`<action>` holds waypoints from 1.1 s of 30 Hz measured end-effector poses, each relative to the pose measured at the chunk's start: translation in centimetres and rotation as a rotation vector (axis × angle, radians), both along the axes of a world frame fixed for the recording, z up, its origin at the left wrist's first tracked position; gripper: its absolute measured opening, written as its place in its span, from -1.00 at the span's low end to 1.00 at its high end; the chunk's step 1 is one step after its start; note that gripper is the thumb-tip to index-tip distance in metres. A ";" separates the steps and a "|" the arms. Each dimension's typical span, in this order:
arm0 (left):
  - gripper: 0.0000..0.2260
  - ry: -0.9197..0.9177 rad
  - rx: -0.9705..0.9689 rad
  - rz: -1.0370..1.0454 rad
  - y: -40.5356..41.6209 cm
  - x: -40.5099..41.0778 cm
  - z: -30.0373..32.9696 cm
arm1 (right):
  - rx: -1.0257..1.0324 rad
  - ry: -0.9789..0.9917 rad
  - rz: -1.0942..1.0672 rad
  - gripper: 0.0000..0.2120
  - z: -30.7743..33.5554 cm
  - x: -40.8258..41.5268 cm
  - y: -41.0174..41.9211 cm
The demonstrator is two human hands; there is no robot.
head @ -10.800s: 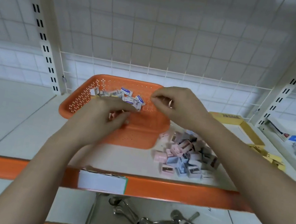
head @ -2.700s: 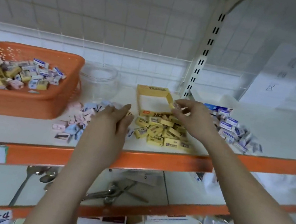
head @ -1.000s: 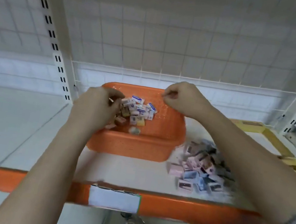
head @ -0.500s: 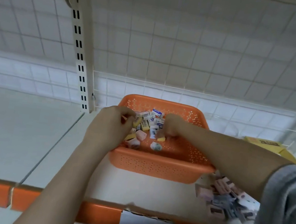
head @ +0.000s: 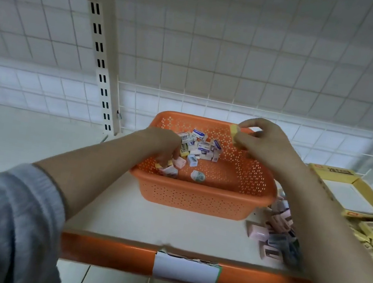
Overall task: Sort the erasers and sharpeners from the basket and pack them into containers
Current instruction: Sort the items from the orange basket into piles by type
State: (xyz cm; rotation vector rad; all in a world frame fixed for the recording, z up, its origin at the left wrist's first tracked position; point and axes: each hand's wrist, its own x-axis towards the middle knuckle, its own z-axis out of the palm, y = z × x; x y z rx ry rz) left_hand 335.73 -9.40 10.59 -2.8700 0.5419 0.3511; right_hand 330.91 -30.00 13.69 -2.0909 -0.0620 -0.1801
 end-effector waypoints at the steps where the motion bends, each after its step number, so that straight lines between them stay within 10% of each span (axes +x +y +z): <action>1: -0.59 0.017 0.044 -0.015 -0.2 0.2 0.0 | 0.066 -0.026 -0.015 -0.82 -0.3 -1.2 -0.3; 10: -0.61 0.008 0.034 -0.028 -0.5 0.7 -0.2 | 0.368 -0.183 -0.195 -0.75 -2.8 -7.6 -0.9; 17: -0.67 -0.198 -0.352 -0.037 -1.2 -2.2 3.2 | 0.480 -0.256 -0.299 -0.73 -2.9 -8.5 -1.8; 22: -0.68 -0.307 -0.782 -0.131 -4.5 -5.9 4.0 | 0.458 -0.383 -0.487 -0.73 -3.5 -9.7 -5.4; 33: -0.63 -0.301 -0.937 -0.192 -19.5 -13.3 0.8 | 0.316 -0.401 -0.561 -0.72 -5.1 -14.4 -22.4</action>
